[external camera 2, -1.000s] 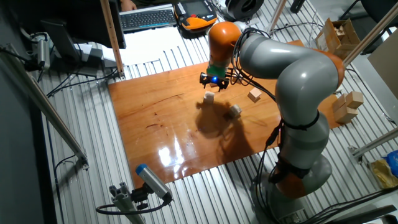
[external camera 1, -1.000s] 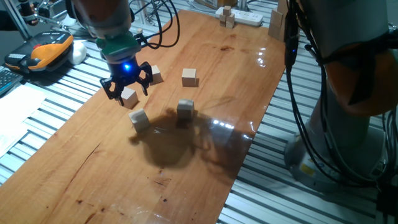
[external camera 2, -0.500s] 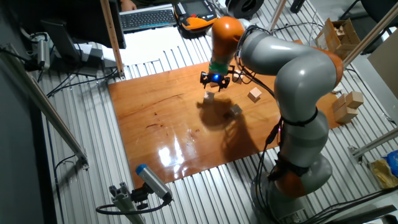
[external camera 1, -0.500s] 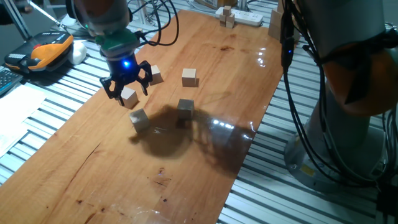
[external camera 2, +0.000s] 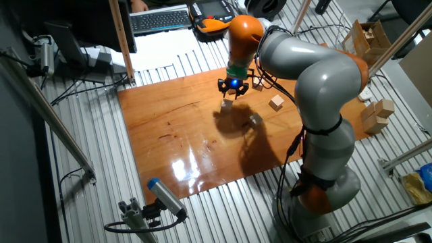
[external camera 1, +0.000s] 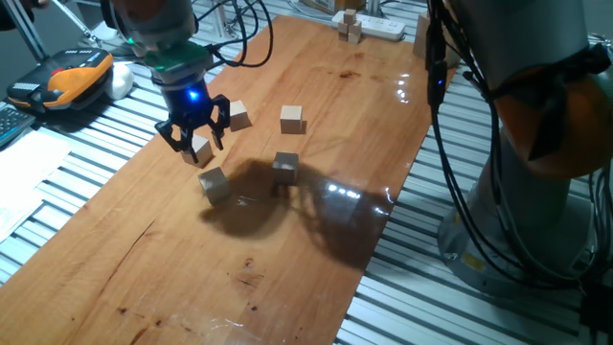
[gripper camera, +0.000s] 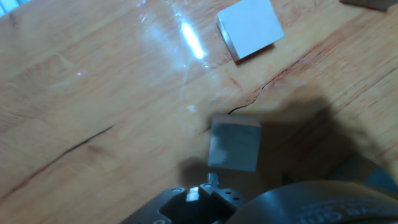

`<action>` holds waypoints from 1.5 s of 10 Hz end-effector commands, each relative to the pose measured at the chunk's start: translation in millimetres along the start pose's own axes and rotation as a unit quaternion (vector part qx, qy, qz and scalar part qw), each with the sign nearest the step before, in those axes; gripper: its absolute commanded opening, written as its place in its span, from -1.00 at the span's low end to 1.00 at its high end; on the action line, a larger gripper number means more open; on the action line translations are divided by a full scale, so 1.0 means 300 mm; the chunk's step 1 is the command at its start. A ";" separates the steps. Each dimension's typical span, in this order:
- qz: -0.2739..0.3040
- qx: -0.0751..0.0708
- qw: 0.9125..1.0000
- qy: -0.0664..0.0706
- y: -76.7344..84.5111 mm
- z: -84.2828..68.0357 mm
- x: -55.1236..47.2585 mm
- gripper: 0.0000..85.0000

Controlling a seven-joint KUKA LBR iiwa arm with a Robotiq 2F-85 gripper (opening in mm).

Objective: Stack the blocks in a vertical line of five

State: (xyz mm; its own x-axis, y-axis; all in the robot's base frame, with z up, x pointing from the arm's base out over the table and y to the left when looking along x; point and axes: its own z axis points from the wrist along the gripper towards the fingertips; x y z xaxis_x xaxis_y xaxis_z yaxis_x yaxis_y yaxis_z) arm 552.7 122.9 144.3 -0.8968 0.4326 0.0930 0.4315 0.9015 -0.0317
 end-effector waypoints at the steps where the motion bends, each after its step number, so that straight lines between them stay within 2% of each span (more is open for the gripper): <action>1: -0.002 0.005 1.000 -0.004 0.000 0.000 0.000 0.20; 2: -0.003 0.005 1.000 -0.011 0.000 0.000 0.000 0.20; 4: -0.014 -0.006 0.999 -0.038 0.000 0.000 0.000 0.20; 5: -0.018 -0.013 0.998 -0.062 0.000 0.000 0.000 0.20; 6: -0.017 -0.023 0.998 -0.063 0.000 0.000 0.000 0.20; 8: -0.021 -0.024 0.998 -0.052 0.000 0.000 0.000 0.20; 9: -0.019 -0.018 0.998 -0.053 0.000 0.000 0.000 0.20; 15: -0.024 -0.008 0.998 -0.054 0.000 0.000 0.000 0.20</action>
State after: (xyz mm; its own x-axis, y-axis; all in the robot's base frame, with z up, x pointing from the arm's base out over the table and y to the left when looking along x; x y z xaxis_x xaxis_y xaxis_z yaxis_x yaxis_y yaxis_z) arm 552.8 123.1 144.2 -0.9217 0.3877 -0.0139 0.3879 0.9216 -0.0129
